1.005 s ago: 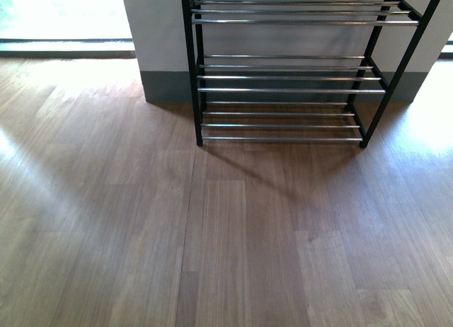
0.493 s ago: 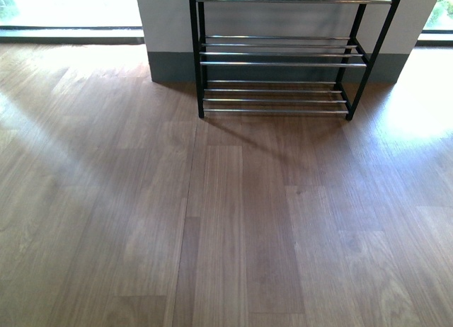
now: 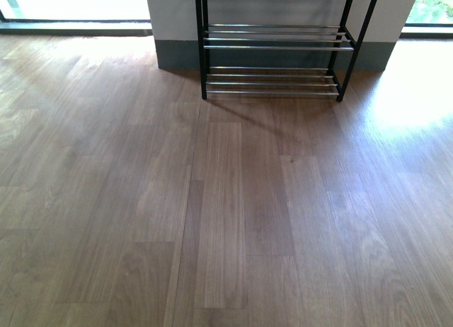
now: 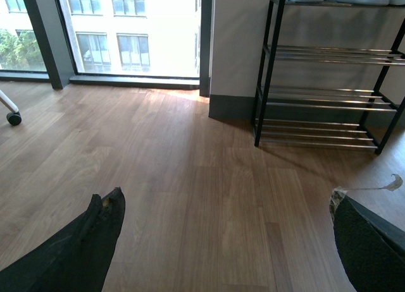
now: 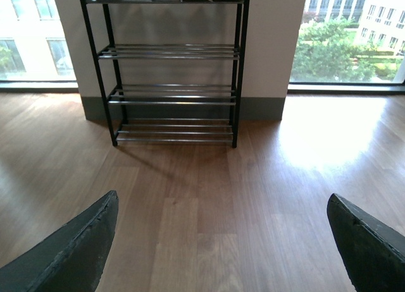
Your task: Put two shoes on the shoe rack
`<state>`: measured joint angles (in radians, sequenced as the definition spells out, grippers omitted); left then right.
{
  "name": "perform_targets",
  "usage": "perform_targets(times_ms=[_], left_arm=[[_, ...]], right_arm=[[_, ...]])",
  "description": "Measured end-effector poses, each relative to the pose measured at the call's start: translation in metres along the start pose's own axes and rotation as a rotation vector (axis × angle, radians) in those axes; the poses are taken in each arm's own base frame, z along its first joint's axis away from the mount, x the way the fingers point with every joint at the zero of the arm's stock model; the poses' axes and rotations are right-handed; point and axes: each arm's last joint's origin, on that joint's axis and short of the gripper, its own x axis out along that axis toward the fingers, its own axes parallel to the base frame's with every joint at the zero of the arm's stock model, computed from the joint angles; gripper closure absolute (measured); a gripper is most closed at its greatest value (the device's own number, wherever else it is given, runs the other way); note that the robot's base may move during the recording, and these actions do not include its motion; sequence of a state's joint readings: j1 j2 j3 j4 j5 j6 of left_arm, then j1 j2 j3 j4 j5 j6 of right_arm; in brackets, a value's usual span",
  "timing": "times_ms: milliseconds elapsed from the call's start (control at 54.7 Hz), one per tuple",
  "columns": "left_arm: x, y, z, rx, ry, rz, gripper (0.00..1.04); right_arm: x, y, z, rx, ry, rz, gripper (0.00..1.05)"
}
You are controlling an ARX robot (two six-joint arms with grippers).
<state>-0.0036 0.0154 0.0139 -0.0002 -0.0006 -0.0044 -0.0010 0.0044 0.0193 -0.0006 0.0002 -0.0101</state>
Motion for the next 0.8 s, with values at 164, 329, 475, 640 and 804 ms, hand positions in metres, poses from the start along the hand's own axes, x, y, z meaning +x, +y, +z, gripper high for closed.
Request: perform_targets(times_ms=[164, 329, 475, 640, 804], left_arm=[[0.0000, 0.0000, 0.0001, 0.000, 0.000, 0.000, 0.09], [0.0000, 0.0000, 0.0000, 0.000, 0.000, 0.000, 0.09], [0.0000, 0.0000, 0.0000, 0.000, 0.000, 0.000, 0.09], [0.0000, 0.0000, 0.0001, 0.000, 0.000, 0.000, 0.09], [0.0000, 0.0000, 0.0000, 0.000, 0.000, 0.000, 0.09]], right_arm=[[0.0000, 0.0000, 0.0000, 0.000, 0.000, 0.000, 0.09], [0.0000, 0.0000, 0.0000, 0.000, 0.000, 0.000, 0.09], [0.0000, 0.0000, 0.0001, 0.000, -0.001, 0.000, 0.09], [0.0000, 0.0000, 0.0001, 0.000, -0.001, 0.000, 0.09], [0.0000, 0.0000, 0.0001, 0.000, -0.001, 0.000, 0.09]])
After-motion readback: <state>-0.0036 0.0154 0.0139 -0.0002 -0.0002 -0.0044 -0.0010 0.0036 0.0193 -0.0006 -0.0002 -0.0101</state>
